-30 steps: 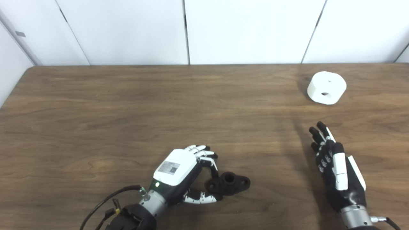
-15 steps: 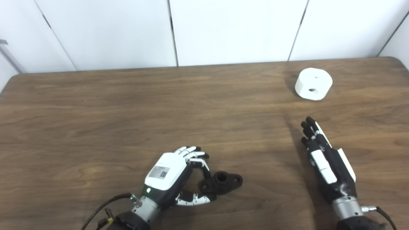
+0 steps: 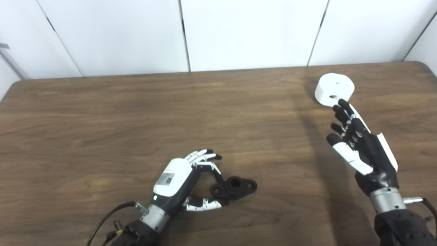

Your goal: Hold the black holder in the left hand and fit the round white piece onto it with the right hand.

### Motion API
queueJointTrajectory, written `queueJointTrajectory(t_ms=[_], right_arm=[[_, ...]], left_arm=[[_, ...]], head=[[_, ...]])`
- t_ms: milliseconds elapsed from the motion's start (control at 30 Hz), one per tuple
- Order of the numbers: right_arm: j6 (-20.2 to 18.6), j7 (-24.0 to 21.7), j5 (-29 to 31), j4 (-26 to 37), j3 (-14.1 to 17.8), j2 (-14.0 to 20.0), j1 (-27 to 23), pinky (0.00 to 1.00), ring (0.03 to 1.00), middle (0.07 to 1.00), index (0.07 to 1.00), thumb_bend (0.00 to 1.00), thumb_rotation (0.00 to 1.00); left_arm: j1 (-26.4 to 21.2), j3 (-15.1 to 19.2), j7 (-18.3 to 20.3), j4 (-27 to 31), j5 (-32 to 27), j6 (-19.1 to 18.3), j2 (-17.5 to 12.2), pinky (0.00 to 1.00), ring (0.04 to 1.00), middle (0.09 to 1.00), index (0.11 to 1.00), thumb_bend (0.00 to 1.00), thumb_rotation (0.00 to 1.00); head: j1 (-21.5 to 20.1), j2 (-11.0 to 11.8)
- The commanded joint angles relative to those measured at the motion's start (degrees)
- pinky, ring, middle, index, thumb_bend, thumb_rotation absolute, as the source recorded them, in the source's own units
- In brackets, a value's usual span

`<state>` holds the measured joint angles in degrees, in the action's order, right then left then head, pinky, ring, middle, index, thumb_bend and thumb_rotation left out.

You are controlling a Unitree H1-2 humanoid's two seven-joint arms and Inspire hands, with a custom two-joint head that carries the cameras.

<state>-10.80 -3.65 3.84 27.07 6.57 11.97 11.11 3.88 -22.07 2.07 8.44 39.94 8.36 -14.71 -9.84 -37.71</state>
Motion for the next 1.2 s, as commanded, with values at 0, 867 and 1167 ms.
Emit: queueJointTrajectory(t_ms=[0,867,1167], right_arm=[[0.5,-0.37,-0.03,2.18,0.63,1.2,-1.55,0.94,0.972,0.941,0.945,0.62,0.59],[-10.85,-4.26,-11.93,5.39,2.73,15.48,-14.73,0.96,0.954,0.921,0.912,0.79,0.42],[-13.51,-6.47,-19.64,4.77,1.74,21.63,-18.78,0.94,0.959,0.937,0.921,0.85,0.41]], left_arm=[[2.83,-0.15,4.48,-6.03,-0.38,-4.31,-1.46,0.83,0.898,0.825,0.492,0.51,0.06],[1.22,-1.64,-0.4,-11.23,2.7,0.55,-3.71,0.97,0.909,0.827,0.492,0.51,0.06],[1.12,-1.76,-1.85,-12.24,3.69,1.83,-4.67,0.97,0.907,0.823,0.491,0.51,0.06]], head=[[-0.47,0.44],[-6.32,3.8],[-9.89,6.2]])
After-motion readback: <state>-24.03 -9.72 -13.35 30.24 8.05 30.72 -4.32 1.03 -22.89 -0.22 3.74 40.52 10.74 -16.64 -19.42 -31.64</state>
